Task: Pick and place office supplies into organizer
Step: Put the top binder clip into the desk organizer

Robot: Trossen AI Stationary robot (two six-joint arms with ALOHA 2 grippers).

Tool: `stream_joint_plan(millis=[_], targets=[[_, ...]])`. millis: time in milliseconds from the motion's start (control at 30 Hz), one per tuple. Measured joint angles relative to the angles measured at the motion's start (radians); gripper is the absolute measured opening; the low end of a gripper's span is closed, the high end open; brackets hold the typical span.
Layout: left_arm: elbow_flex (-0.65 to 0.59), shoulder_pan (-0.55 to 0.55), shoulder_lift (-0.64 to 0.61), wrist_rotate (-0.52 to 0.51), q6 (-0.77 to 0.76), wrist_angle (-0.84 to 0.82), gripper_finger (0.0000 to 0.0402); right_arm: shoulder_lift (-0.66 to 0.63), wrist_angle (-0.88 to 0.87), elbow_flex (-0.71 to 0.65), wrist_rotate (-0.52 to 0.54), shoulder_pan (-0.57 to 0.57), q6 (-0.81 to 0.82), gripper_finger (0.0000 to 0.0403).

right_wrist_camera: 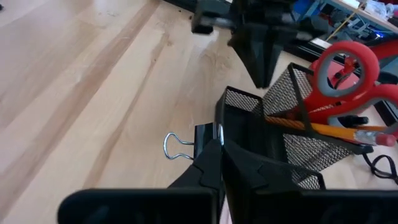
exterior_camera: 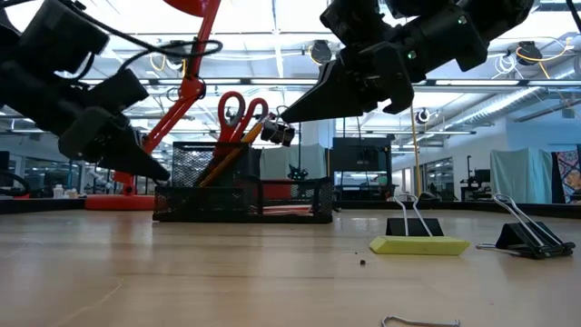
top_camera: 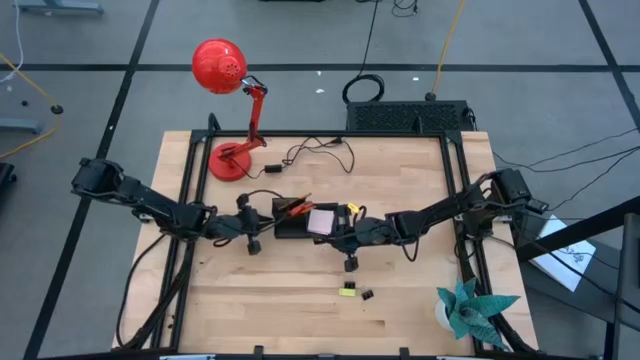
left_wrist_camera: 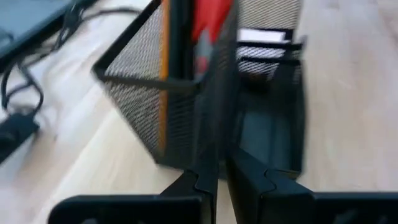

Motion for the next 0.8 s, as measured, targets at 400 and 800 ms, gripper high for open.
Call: stream_joint_plan(millis=[400, 800], targets=[[0.000, -0.173, -0.329, 0.000, 0.399, 0.083, 0.0037, 0.001, 0.062, 0.000, -0.110, -0.071, -0.006, 0.0000], [0.000, -0.210, -0.440, -0.001, 0.419, 0.065, 0.0037, 0.212, 0.054, 0.222, -0.159, -0.079, -0.054, 0.0000]])
